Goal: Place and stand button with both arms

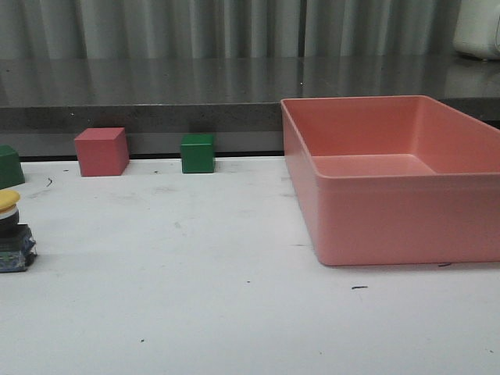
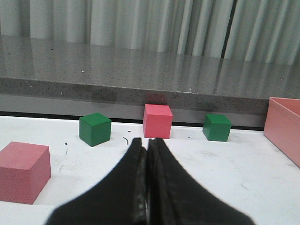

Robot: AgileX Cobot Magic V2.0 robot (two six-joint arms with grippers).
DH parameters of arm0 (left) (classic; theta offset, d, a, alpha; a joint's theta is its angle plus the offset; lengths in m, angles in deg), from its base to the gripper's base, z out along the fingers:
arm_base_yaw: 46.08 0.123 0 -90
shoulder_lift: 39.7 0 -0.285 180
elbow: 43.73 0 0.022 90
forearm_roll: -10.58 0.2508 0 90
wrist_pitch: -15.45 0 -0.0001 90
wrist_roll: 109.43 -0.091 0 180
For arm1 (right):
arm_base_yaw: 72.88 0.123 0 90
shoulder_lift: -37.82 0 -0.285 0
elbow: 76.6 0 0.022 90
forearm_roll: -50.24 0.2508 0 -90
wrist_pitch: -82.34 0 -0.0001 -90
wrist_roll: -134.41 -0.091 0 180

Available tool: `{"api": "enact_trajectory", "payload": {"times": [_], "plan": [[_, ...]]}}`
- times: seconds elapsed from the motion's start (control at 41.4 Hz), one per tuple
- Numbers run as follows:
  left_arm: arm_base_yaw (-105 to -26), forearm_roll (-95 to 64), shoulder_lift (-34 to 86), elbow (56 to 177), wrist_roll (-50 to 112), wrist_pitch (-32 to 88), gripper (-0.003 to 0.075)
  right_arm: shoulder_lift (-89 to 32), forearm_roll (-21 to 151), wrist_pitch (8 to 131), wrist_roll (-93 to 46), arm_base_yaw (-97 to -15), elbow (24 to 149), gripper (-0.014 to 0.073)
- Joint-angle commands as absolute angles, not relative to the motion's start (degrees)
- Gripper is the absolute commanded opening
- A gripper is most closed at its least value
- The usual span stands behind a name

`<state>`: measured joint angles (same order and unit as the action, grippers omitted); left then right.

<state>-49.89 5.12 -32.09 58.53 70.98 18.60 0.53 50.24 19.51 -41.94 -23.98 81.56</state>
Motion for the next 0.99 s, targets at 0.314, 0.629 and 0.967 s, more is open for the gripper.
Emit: {"api": "enact_trajectory", "payload": {"times": [0.314,0.629,0.967], "plan": [[-50.50,4.59,-33.53,57.75,71.26,13.92,-0.0020,-0.12,49.83,22.79,-41.67,-24.24,82.72,-0.0067],[-50.50,4.59,-33.42,57.75,71.26,13.92,-0.0020,3.90,49.37,35.19,-41.67,-33.65,75.12,-0.0067],[-50.50,4.59,-33.42,57.75,71.26,13.92,-0.0020,18.95,49.42,64.96,-41.67,-56.01,48.25,-0.0067]]}}
